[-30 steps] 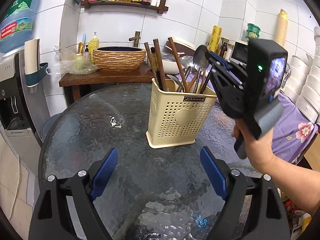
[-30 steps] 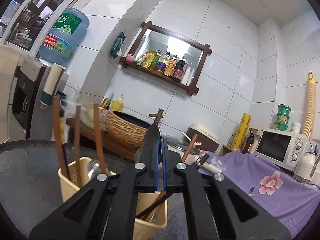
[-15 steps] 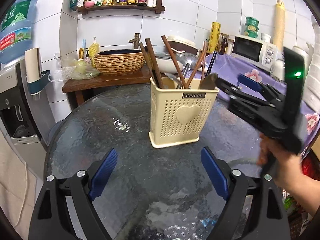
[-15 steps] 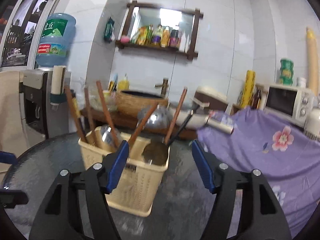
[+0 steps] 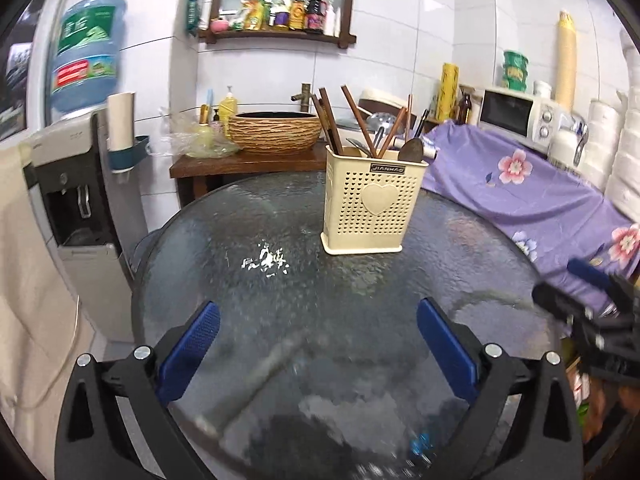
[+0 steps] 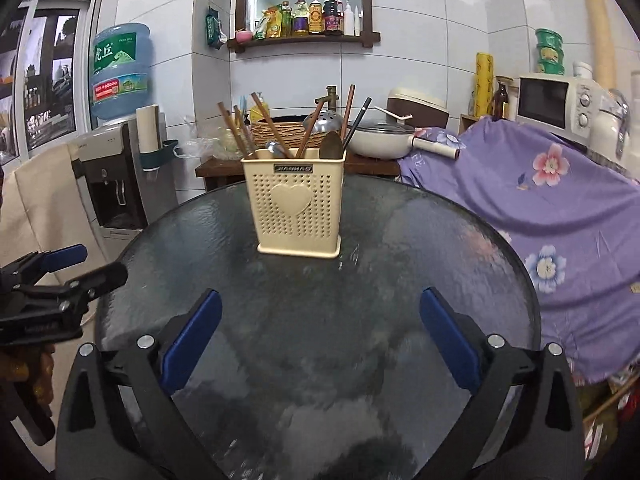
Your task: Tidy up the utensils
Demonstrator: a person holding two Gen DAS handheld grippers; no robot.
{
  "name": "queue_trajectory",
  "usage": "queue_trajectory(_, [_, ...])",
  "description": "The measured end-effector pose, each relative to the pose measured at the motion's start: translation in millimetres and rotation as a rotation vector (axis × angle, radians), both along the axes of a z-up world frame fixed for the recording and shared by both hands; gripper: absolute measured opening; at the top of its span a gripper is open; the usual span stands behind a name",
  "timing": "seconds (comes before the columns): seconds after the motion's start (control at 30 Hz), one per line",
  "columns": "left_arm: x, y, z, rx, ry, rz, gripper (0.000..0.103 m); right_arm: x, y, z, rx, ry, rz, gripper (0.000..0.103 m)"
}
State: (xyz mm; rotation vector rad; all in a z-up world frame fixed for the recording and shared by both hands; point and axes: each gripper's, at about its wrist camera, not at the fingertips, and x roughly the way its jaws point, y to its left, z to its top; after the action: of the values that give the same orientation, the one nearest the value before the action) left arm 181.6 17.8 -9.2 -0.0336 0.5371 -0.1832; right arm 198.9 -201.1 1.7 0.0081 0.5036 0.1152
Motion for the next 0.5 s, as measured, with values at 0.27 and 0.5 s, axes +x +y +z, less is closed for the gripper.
queue_trajectory(0.27, [-77, 10, 7, -0.028, -0.001, 0.071, 0.097, -102, 14, 3, -0.009, -0.028, -0.018, 0.098])
queue_trajectory(0.5, [-123, 7, 15, -0.06, -0.058, 0.095, 0.097, -168, 13, 16, 0.056, -0.114, -0.036, 0.098])
